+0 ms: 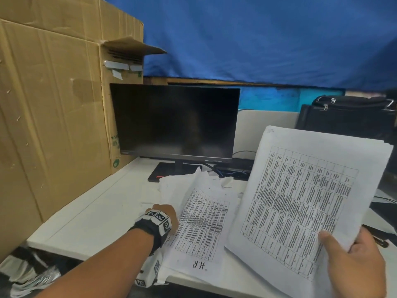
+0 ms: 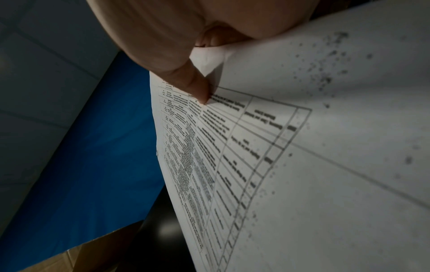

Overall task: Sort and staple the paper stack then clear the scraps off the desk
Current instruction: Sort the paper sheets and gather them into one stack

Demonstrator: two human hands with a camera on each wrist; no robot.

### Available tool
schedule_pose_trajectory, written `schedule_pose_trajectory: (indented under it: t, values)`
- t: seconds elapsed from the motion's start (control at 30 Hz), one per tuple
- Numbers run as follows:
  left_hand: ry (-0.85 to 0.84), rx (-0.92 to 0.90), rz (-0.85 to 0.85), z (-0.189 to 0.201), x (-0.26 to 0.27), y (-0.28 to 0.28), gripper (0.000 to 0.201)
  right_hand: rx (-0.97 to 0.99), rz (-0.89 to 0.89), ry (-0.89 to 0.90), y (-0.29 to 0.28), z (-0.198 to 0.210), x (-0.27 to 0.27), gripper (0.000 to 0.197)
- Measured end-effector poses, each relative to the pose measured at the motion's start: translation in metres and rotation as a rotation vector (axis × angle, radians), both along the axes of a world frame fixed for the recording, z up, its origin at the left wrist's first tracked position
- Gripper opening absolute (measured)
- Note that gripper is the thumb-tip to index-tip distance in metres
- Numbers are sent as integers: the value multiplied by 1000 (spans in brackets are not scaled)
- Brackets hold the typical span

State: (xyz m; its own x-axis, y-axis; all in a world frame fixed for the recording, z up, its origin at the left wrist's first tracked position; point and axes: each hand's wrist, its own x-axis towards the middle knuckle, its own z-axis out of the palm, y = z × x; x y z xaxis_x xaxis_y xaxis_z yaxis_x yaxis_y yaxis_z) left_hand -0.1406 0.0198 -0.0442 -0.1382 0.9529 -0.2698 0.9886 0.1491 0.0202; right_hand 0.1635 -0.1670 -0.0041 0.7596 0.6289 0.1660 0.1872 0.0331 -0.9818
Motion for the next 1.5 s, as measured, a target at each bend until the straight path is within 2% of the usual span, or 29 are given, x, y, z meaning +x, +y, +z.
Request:
schedule_pose_trajectory:
  t: [0.17,0.23,0.33,0.47,0.5,0.63,0.73,0.97,1.23,1.4,1.5]
  values:
    - [8,45,26,3,-3,-3,46,-9,6,-14,2,-7,-2,25]
    - [-33,55,-2,5,-8,-1,40,-1,11,-7,1,-7,-1,25]
    - [-236,132,53,10,-20,5,40,8,8,0,1,-7,1,26]
    - [-574,234,180,15,-35,9,71,16,14,-5,4,-8,3,26]
    - [-619,255,192,18,-39,10,72,15,18,-10,4,-8,3,26]
    - [-736,311,135,24,-53,11,29,5,35,-20,6,-7,6,25]
    - [-789,385,125,25,-59,10,16,12,46,-9,8,-6,7,25]
    - [-843,568,107,35,-60,3,17,16,54,8,27,-14,15,25]
    - [-1096,662,135,60,-61,-32,12,51,74,14,50,-10,22,25]
    - [-1192,813,148,93,-69,-50,16,63,51,15,52,1,30,32]
    - [-1356,851,154,108,-74,-54,22,89,102,56,52,6,27,33]
